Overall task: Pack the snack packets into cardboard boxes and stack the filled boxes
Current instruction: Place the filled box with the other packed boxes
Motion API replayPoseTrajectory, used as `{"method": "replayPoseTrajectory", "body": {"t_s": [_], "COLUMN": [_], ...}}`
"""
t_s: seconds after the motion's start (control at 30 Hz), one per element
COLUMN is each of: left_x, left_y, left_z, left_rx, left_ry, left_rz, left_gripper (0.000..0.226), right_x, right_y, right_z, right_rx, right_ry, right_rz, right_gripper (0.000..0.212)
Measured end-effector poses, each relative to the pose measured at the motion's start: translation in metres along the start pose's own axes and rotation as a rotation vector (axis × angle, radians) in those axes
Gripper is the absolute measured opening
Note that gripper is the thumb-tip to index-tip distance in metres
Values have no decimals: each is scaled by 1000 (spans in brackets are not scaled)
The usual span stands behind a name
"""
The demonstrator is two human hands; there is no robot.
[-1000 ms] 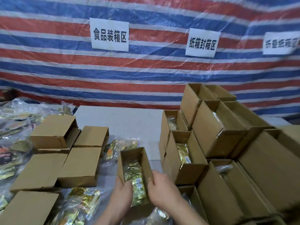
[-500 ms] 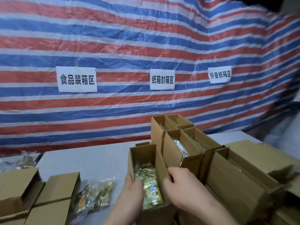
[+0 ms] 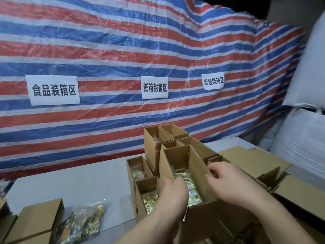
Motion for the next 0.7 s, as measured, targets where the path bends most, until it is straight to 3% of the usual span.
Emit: {"method": "replayPoseTrajectory", "body": {"t_s": [0.33,0.6,0.7], "left_x": [5,-20,-34], "left_y": [37,82,95], "left_z": [-10,-21,-30], "left_rx": [-137,31,33], "left_ry": [-54,-185,-192], "left_rz": [-12,3,-7], "left_gripper": [56,61,62], "right_x": [4,-8,-15], "right_y": [-5,-4,6], "right_z": [44,68,77], "right_rx": [57,110,109], "right_ry": [41,39,52], "right_rz": [-86,-33,-38], "right_gripper": [38,15,18]}}
Point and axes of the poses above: each hand's wrist, its own x-axis away from the middle knuckle, its own y-axis out of the palm, z = x × y, the point moved 2 cm from there along -x, towards the middle knuckle, and after that the axes turned 5 degrees about x, right-handed, at the moved point
